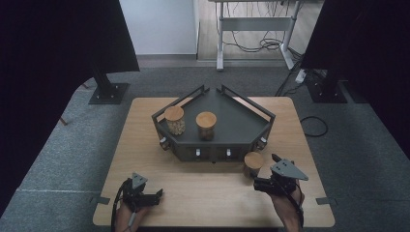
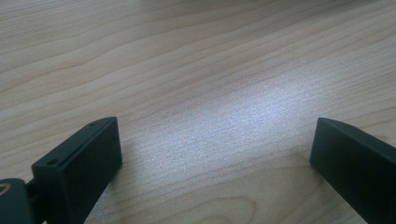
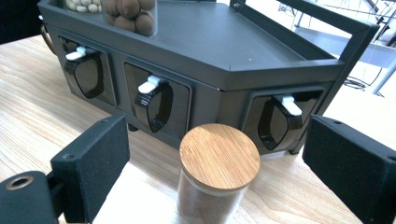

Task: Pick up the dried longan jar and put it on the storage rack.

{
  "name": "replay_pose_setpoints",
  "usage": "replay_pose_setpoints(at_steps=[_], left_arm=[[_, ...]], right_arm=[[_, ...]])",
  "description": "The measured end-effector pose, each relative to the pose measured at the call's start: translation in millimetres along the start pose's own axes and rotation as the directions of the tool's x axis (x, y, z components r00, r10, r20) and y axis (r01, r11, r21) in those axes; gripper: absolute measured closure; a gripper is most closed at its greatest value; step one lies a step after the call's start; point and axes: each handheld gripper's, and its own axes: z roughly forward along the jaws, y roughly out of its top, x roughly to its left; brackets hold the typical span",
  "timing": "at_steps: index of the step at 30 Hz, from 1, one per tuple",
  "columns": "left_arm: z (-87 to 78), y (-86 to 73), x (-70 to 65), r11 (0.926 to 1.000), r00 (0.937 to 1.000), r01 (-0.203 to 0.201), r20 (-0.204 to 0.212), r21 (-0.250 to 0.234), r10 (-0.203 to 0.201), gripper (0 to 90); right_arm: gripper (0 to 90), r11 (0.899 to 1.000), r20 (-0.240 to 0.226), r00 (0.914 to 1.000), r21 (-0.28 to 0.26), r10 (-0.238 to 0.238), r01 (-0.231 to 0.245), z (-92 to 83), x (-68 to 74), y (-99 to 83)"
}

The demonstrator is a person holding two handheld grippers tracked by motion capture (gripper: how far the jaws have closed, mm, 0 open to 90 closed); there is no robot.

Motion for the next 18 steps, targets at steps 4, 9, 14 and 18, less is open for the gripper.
replay_pose_setpoints(at_steps=[4,9,14,18], left_arm=[[0.0,0.0,0.0,1.0000,1.0000,0.000,0.000,0.000,0.000,2.0],[0.0,0.0,0.0,1.0000,1.0000,0.000,0.000,0.000,0.000,2.0],[0.0,0.0,0.0,1.0000,1.0000,0.000,0.000,0.000,0.000,2.0],[0.0,0.0,0.0,1.0000,1.0000,0.000,0.000,0.000,0.000,2.0]], right_arm=[[6.8,1.000,0.006,1.0000,0.003,-0.002,0.002,-0.5,-0.6,-4.2],[6.9,1.000,0.012,0.9999,0.004,-0.003,0.003,-2.7,-1.7,-10.2],[6.9,1.000,0.021,0.9998,0.004,0.005,-0.005,-5.2,-3.5,-16.9],[6.9,1.000,0.025,0.9997,0.005,0.005,-0.005,-6.0,-4.4,-22.3]])
